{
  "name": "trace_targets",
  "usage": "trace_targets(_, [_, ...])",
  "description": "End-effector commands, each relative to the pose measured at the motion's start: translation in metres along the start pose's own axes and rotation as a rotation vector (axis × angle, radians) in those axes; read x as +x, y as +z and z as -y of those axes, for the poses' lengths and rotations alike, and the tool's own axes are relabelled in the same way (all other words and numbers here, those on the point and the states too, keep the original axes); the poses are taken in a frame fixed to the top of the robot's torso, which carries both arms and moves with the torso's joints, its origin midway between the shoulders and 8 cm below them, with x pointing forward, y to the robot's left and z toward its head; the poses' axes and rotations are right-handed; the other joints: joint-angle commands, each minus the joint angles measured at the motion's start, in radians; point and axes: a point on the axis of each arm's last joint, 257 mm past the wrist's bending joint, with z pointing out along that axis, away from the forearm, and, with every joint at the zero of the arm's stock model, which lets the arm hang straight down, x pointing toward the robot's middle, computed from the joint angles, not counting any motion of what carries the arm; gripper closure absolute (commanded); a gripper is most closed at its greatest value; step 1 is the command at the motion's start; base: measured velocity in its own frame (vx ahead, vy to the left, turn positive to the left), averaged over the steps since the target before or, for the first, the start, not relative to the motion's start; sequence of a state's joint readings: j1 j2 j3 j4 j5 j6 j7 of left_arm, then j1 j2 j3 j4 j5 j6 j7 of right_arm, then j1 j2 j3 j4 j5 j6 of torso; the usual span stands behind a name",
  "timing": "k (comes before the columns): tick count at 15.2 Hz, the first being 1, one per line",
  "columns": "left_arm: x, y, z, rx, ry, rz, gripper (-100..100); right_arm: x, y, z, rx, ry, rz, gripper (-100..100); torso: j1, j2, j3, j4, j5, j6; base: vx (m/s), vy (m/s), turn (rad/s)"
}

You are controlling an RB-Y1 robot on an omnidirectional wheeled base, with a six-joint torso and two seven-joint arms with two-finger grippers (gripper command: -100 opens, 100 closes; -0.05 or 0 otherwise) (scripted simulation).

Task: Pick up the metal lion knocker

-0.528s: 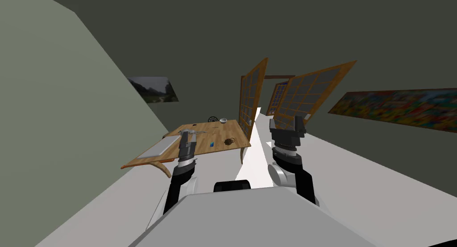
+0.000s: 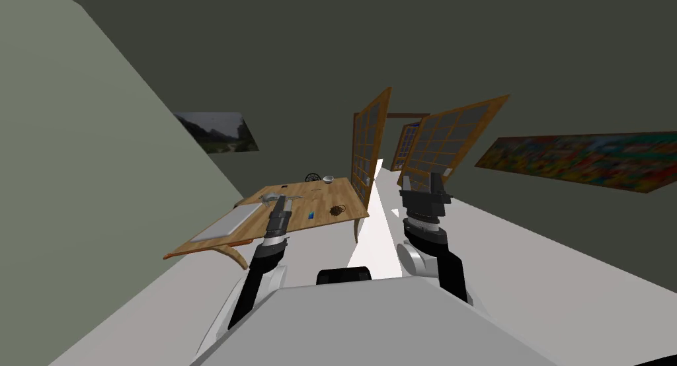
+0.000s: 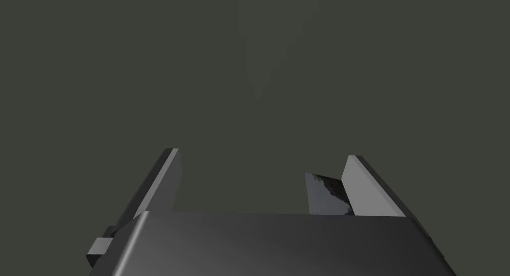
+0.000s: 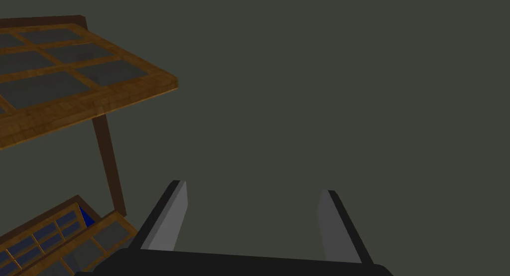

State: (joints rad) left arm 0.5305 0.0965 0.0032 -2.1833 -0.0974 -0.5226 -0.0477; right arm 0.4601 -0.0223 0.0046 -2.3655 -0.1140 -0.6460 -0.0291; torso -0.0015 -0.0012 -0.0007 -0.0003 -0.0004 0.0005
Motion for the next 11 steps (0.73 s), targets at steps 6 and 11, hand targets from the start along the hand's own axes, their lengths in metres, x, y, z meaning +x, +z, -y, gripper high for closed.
trace_targets(6, [-0.003, -0.003, -0.046, -0.138, 0.049, -0.075, -100, 0.0, 0.0, 0.0, 0.0, 0.0, 0.0, 0, -0.001, 0.0, 0.0, 0.0, 0.0, 0.0, 0.021, -0.032, -0.108])
trace_targets(11, [-0.009, -0.008, -0.076, -0.235, 0.071, -0.092, -100, 0.0, 0.0, 0.0, 0.0, 0.0, 0.0, 0, -0.001, -0.001, -0.001, 0.0, 0.0, 0.0, 0.026, -0.04, -0.125])
